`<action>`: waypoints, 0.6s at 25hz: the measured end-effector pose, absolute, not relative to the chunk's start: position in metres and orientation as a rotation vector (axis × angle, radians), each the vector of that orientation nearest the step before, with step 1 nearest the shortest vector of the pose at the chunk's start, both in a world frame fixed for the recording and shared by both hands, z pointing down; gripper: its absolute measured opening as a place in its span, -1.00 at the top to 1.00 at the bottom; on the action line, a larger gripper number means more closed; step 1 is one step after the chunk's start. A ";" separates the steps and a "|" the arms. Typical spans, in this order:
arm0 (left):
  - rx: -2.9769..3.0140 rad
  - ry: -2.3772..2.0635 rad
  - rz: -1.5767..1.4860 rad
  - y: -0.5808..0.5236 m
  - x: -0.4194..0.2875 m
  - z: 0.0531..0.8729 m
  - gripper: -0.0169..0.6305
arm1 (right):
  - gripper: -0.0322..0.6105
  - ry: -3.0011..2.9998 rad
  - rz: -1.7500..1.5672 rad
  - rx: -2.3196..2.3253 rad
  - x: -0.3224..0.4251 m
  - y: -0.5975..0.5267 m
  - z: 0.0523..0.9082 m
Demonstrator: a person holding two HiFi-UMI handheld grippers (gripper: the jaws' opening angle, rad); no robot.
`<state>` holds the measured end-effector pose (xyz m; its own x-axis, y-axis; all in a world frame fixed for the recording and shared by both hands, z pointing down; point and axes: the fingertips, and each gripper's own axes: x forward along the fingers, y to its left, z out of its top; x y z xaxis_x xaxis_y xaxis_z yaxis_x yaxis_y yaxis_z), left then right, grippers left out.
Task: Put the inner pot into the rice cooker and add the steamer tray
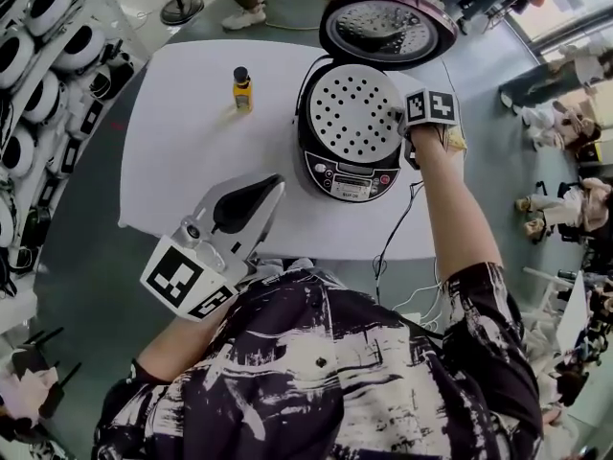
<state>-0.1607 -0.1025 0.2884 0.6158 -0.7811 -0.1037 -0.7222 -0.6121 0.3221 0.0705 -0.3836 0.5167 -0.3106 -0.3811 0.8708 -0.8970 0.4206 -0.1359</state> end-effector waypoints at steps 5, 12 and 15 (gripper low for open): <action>2.585 -1.239 -0.355 -0.104 -0.172 0.289 0.93 | 0.89 -1.817 0.771 1.129 0.072 -0.385 0.528; 2.598 -1.203 -0.354 -0.107 -0.170 0.289 0.93 | 0.88 -1.751 0.463 1.102 0.068 -0.380 0.527; 2.605 -1.186 -0.350 -0.110 -0.166 0.289 0.93 | 0.83 -1.771 0.375 1.072 0.062 -0.380 0.528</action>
